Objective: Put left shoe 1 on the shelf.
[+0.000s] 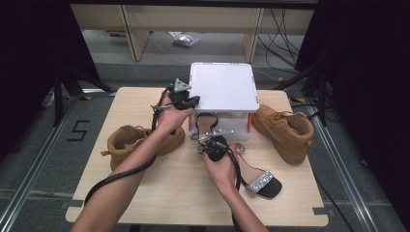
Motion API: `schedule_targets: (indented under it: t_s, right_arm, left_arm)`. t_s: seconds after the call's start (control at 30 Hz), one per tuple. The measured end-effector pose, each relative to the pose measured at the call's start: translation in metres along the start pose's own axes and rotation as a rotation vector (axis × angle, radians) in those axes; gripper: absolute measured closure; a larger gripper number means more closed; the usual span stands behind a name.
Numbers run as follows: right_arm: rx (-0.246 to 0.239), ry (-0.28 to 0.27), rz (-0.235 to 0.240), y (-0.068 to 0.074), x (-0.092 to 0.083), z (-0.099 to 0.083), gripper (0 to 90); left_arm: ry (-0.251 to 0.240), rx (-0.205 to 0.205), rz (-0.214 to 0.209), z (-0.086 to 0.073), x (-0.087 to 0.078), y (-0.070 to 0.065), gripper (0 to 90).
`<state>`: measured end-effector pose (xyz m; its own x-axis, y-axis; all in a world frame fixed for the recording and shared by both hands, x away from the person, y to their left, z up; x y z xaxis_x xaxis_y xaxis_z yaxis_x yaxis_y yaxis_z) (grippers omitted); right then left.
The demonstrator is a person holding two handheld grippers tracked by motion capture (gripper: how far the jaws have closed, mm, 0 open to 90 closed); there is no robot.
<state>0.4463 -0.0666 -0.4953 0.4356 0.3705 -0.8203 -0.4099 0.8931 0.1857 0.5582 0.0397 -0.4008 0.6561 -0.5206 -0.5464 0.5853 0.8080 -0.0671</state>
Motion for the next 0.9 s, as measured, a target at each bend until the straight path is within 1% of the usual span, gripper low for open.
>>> schedule_targets:
  t_s: [0.03, 0.07, 0.1, 0.13, 0.2, 0.23, 0.27, 0.33, 0.4, 0.47, 0.5, 0.53, 0.57, 0.6, 0.67, 0.7, 0.73, 0.77, 0.8, 0.83, 0.87, 0.9]
  right_arm:
    - [-0.004, -0.003, -0.015, -0.002, 0.001, 0.004, 90.0]
    - [-0.005, -0.005, -0.019, -0.003, 0.002, 0.007, 90.0]
    - [-0.015, -0.017, -0.04, -0.004, 0.002, 0.011, 90.0]
    - [-0.029, -0.024, -0.051, -0.006, 0.003, 0.014, 90.0]
    - [-0.028, -0.026, -0.06, -0.006, 0.004, 0.018, 90.0]
    - [-0.05, -0.039, -0.088, -0.008, 0.006, 0.025, 90.0]
    - [-0.053, -0.041, -0.097, -0.009, 0.007, 0.026, 90.0]
    - [-0.05, -0.046, -0.099, -0.01, 0.008, 0.029, 90.0]
    - [-0.057, -0.057, -0.109, -0.011, 0.012, 0.036, 90.0]
    - [-0.054, -0.06, -0.112, -0.012, 0.012, 0.037, 90.0]
    - [-0.069, -0.075, -0.127, -0.014, 0.015, 0.042, 90.0]
    - [-0.069, -0.075, -0.127, -0.014, 0.015, 0.042, 90.0]
    - [-0.054, -0.077, -0.134, -0.015, 0.017, 0.044, 90.0]
    - [-0.079, -0.087, -0.143, -0.017, 0.019, 0.046, 90.0]
    - [-0.076, -0.092, -0.146, -0.018, 0.021, 0.047, 90.0]
    - [-0.058, -0.091, -0.143, -0.016, 0.022, 0.048, 90.0]
    - [-0.083, -0.093, -0.149, -0.018, 0.023, 0.049, 90.0]
    - [-0.076, -0.097, -0.152, -0.018, 0.024, 0.049, 90.0]
    - [-0.081, -0.099, -0.149, -0.018, 0.025, 0.051, 90.0]
    - [-0.07, -0.107, -0.146, -0.017, 0.027, 0.051, 90.0]
    - [-0.06, -0.099, -0.145, -0.017, 0.028, 0.051, 90.0]
    - [-0.087, -0.107, -0.151, -0.019, 0.029, 0.052, 90.0]
  left_arm:
    - [0.0, 0.0, 0.0, 0.0, 0.0, 0.0, 89.9]
    - [0.0, 0.001, 0.0, 0.0, 0.0, 0.0, 89.9]
    - [0.0, -0.001, -0.001, 0.0, 0.0, 0.0, 90.0]
    - [0.001, -0.001, -0.001, 0.0, 0.0, 0.0, 90.0]
    - [0.001, 0.0, -0.001, 0.0, 0.0, 0.0, 90.0]
    - [0.003, -0.001, 0.001, 0.0, 0.0, 0.0, 89.9]
    - [0.001, 0.002, -0.002, 0.0, 0.0, 0.0, 89.9]
    - [0.001, -0.001, -0.002, 0.0, 0.0, 0.0, 89.9]
    - [0.001, 0.0, -0.002, 0.0, 0.0, 0.0, 89.9]
    - [0.001, 0.002, -0.001, 0.0, 0.0, 0.0, 89.9]
    - [0.001, 0.002, -0.002, 0.0, 0.0, 0.0, 89.9]
    - [0.001, 0.002, -0.002, 0.0, 0.0, 0.0, 89.9]
    - [0.002, 0.001, -0.002, 0.0, 0.0, 0.0, 90.0]
    - [0.002, 0.002, -0.002, 0.0, 0.0, 0.0, 90.0]
    - [0.001, 0.002, -0.003, 0.0, 0.0, 0.0, 90.0]
    - [0.001, -0.001, -0.003, 0.0, 0.0, 0.0, 90.0]
    - [0.001, 0.002, -0.004, 0.0, 0.0, 0.0, 90.0]
    - [0.0, 0.003, -0.003, 0.0, 0.0, 0.0, 90.0]
    - [0.0, 0.003, -0.003, 0.0, 0.0, 0.0, 90.0]
    - [0.0, 0.001, -0.004, 0.0, 0.0, 0.0, 89.9]
    - [0.001, 0.0, -0.003, 0.0, 0.0, 0.0, 90.0]
    - [0.003, -0.001, -0.003, 0.0, 0.0, 0.0, 90.0]
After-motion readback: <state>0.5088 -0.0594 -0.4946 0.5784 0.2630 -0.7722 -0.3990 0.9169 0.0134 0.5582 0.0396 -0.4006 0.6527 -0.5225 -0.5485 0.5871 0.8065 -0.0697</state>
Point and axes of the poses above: each handheld gripper's, and its own axes: x roughly forward along the jaws, z roughly out of its top, y roughly to its left, the point moved 5 cm from there along x, roughly forward along the jaws, and after that the axes turned 8 degrees about y, right-handed, at the moved point
